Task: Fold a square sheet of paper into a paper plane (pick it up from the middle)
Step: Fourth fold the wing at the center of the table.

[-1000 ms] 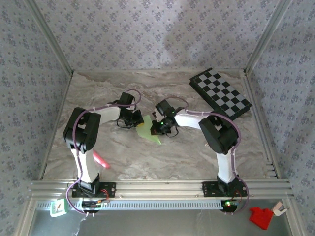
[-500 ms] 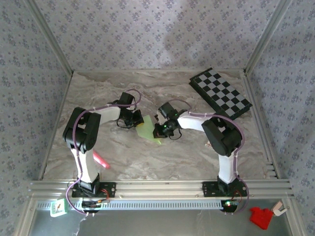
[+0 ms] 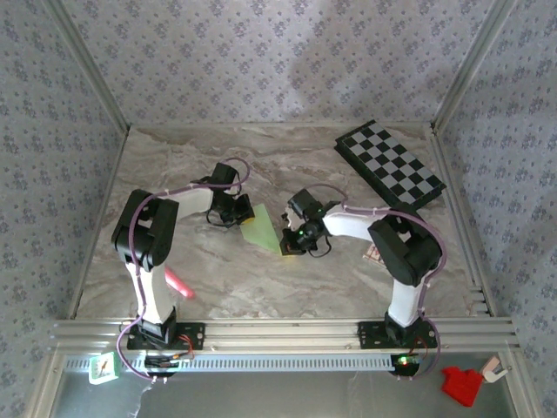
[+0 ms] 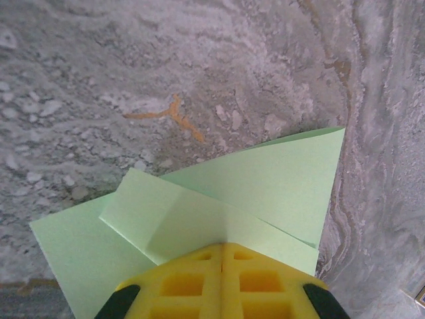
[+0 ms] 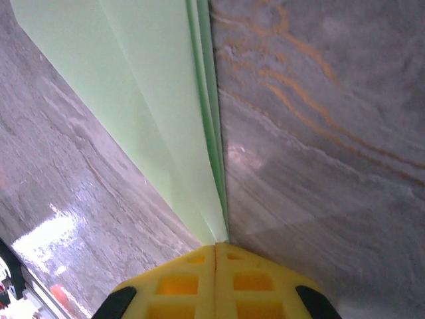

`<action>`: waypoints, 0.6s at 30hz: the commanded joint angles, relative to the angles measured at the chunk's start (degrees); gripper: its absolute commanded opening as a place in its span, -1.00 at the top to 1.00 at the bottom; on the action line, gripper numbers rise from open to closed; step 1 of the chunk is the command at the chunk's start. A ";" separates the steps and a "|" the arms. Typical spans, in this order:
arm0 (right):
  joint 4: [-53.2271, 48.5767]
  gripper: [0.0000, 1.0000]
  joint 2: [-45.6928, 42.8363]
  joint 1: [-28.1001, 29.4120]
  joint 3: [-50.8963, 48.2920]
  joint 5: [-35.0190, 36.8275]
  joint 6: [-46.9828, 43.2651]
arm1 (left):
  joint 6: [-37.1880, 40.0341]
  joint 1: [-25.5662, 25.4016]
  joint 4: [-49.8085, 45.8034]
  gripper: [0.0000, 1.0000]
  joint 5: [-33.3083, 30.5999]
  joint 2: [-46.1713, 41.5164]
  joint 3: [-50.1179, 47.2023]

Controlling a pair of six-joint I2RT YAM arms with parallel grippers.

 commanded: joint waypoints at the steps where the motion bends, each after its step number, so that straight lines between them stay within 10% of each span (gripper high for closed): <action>1: -5.58 0.90 -1.65 -0.03 -3.03 1.73 -0.54 | 0.97 0.47 -6.22 0.87 -6.95 3.69 -1.32; 10: 10.04 0.47 -9.83 -1.85 -4.03 3.22 4.16 | 1.19 -0.06 0.36 0.62 3.84 -4.17 3.61; 18: 16.69 0.23 -2.80 -3.73 0.41 2.39 6.43 | -3.14 1.09 4.83 0.08 -0.83 -15.03 -0.07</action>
